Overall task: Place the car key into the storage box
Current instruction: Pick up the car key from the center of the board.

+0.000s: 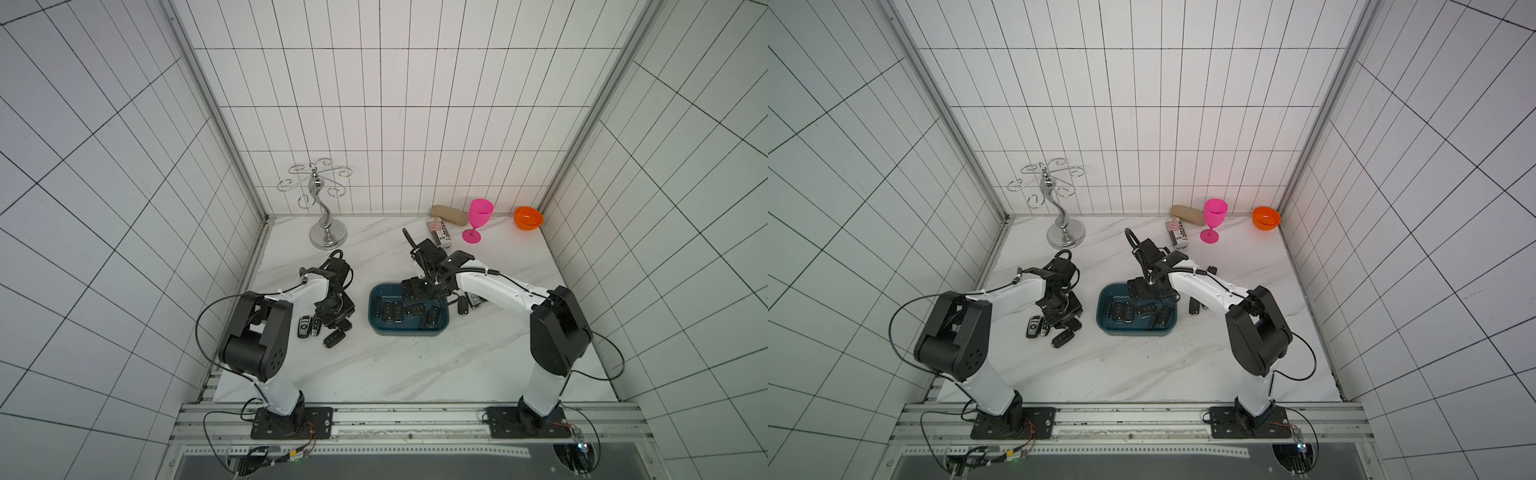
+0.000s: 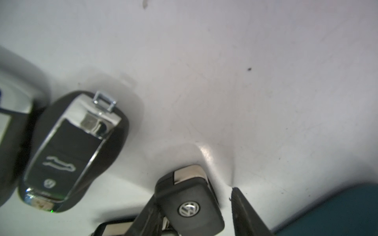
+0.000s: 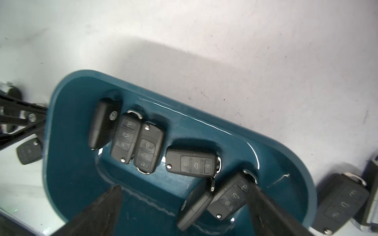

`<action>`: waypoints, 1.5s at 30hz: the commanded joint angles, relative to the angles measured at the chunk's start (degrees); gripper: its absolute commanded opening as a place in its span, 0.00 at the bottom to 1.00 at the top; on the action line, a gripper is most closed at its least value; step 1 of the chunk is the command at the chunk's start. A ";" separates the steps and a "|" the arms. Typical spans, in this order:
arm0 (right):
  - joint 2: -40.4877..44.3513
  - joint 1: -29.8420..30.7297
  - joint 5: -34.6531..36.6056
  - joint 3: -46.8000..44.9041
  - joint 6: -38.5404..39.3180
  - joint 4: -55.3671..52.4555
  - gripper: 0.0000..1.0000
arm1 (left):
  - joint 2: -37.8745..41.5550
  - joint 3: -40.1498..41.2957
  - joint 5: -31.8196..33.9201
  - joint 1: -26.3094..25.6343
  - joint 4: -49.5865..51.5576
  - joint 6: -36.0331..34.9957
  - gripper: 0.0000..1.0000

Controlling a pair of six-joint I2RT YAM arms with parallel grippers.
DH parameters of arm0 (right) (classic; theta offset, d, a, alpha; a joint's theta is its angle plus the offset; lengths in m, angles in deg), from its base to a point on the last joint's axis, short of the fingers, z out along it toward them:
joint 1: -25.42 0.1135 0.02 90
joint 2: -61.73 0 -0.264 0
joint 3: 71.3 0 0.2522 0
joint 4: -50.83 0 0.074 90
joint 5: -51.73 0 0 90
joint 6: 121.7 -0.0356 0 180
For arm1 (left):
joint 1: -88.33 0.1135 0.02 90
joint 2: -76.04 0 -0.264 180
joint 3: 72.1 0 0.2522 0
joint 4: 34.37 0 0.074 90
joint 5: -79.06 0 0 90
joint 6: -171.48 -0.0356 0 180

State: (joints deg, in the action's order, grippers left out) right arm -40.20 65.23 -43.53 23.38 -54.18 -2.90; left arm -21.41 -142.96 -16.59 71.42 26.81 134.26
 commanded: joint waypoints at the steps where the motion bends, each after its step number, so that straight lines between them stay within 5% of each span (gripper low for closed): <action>1: 3.78 0.79 -0.28 1.60 -0.28 -3.49 0.99 | -3.44 0.76 -0.25 0.20 -5.21 -0.30 0.45; 14: 19.67 -3.62 7.84 -5.58 -4.51 -7.15 0.99 | -0.56 -2.49 1.05 0.21 -2.22 -3.00 0.00; 21: 25.77 -14.67 13.41 -15.35 -8.20 -6.99 0.99 | 7.47 -11.42 5.66 0.14 6.82 -9.29 0.00; 29: 25.95 -26.91 9.62 -20.92 -11.62 -4.17 0.99 | 10.22 -26.55 3.73 -2.88 16.94 -19.35 0.00; 45: 21.21 -44.85 -2.56 -23.40 -18.20 -0.37 0.99 | -6.29 -41.11 0.63 -24.02 24.53 -26.09 0.00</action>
State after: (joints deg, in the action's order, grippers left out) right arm -17.17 22.04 -43.79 0.59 -69.77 -3.11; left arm -24.73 -181.36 -15.80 48.96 49.00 110.30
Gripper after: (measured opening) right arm 0.988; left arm 0.293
